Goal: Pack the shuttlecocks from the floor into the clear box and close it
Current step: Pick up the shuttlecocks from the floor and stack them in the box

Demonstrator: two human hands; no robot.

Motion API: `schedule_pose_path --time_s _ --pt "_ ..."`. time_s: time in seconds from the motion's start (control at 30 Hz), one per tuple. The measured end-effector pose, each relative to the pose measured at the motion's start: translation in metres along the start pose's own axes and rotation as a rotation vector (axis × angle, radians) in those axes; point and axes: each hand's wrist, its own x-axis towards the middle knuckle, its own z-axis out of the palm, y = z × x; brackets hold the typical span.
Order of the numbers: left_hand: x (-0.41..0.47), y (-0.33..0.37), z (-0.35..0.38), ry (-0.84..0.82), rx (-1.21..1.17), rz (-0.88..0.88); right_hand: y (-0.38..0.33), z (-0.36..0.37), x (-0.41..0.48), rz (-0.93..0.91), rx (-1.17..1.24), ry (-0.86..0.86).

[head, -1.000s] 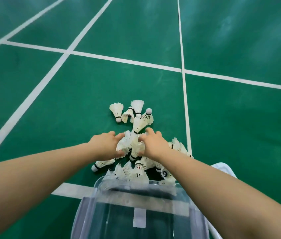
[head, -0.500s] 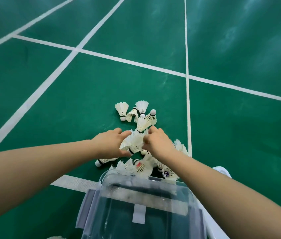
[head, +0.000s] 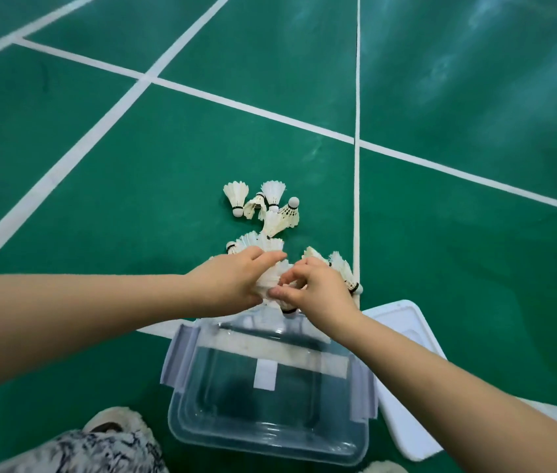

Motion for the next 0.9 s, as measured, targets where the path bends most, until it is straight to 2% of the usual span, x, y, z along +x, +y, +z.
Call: schedule_pose_path --time_s 0.13,0.27,0.43,0.57,0.67,0.9 --pt "-0.012 -0.001 0.001 -0.056 -0.016 -0.038 0.014 0.003 -0.015 0.071 -0.061 0.019" --pt "-0.021 -0.009 -0.001 -0.041 -0.033 -0.074 0.028 0.015 -0.033 0.207 0.081 0.132" --pt "-0.033 -0.016 0.005 0.052 -0.061 -0.116 0.044 0.058 -0.051 0.396 0.163 -0.022" --pt "-0.043 -0.021 0.015 0.056 -0.091 -0.105 0.058 0.1 -0.031 0.517 0.249 -0.046" --pt "-0.045 -0.024 0.017 0.033 -0.118 -0.095 0.063 0.128 -0.015 0.563 0.291 -0.068" --pt "-0.04 -0.032 0.027 -0.006 -0.13 -0.114 0.076 0.157 0.01 0.594 0.184 -0.053"
